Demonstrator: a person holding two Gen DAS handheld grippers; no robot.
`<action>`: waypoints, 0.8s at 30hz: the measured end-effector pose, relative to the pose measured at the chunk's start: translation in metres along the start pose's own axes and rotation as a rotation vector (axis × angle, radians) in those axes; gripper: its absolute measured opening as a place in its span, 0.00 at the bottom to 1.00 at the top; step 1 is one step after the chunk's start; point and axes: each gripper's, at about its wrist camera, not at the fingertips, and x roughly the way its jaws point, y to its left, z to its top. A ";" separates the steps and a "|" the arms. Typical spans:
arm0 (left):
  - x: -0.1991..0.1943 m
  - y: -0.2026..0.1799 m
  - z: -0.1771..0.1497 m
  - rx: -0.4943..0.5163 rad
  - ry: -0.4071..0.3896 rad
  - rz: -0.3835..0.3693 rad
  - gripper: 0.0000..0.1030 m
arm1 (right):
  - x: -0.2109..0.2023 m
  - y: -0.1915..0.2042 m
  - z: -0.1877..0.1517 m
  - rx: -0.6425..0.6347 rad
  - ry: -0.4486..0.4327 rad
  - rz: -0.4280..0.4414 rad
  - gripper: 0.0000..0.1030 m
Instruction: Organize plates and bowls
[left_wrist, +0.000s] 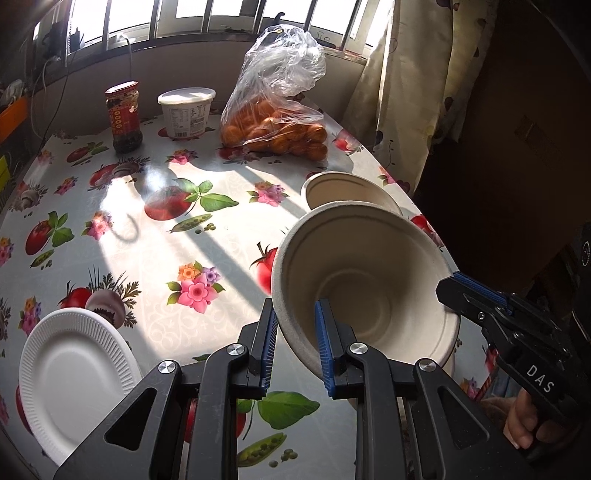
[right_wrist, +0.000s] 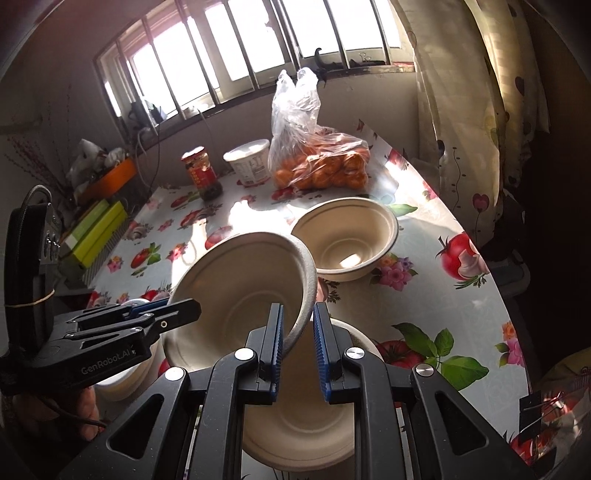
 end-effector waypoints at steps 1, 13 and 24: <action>0.001 -0.003 -0.002 0.007 0.003 -0.001 0.21 | -0.001 -0.001 -0.002 0.003 0.000 -0.005 0.16; 0.009 -0.020 -0.015 0.046 0.034 -0.014 0.21 | -0.012 -0.015 -0.020 0.040 0.001 -0.032 0.17; 0.009 -0.034 -0.024 0.072 0.045 -0.028 0.21 | -0.027 -0.023 -0.030 0.064 -0.018 -0.040 0.17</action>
